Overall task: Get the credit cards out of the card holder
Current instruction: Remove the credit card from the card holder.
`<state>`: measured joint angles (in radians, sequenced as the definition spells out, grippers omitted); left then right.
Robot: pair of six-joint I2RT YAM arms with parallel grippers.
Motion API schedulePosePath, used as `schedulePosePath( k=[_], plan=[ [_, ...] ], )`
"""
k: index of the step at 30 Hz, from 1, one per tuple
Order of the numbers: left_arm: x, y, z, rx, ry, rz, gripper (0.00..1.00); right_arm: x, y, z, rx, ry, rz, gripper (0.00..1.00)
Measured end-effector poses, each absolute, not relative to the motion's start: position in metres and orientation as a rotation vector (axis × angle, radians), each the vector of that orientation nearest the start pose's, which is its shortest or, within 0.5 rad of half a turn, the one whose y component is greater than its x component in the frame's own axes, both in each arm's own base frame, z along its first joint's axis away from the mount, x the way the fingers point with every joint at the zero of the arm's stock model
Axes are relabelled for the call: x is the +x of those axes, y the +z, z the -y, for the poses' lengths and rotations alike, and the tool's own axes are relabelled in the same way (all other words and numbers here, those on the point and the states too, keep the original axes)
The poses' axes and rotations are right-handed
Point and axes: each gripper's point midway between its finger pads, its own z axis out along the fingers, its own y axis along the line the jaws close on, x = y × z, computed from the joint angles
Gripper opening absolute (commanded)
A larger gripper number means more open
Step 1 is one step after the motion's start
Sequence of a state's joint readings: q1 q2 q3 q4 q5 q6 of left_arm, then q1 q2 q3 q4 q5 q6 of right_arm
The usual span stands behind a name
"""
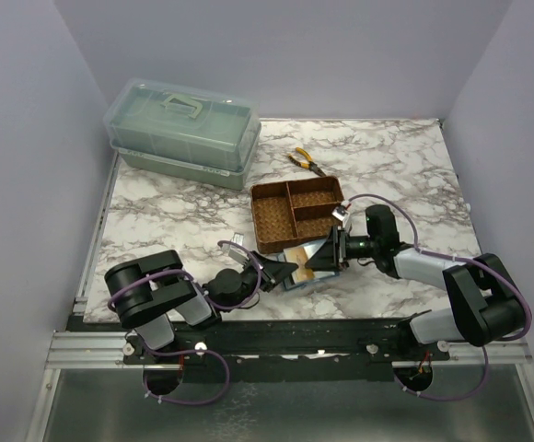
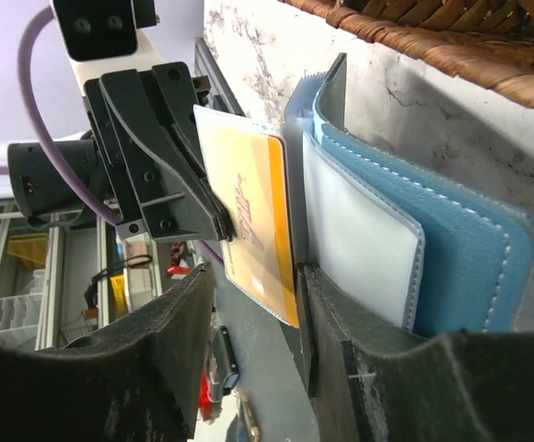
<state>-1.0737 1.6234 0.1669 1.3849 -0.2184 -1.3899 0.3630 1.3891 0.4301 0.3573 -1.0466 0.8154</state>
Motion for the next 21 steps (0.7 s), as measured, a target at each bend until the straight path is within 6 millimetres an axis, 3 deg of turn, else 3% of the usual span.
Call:
schedulePosePath(
  k=[4,21],
  plan=[
    [0.1783,0.1167,0.3289,-0.53,-1.651,-1.854,0.01,0.1843,0.1084,-0.2466,-0.129,1.767,-2.377,0.32],
    [0.1844,0.1195,0.3306,-0.605,-1.69,-1.838,0.0,0.1914,0.1143,-0.2403,-0.052,1.8,-2.364,0.19]
  ],
)
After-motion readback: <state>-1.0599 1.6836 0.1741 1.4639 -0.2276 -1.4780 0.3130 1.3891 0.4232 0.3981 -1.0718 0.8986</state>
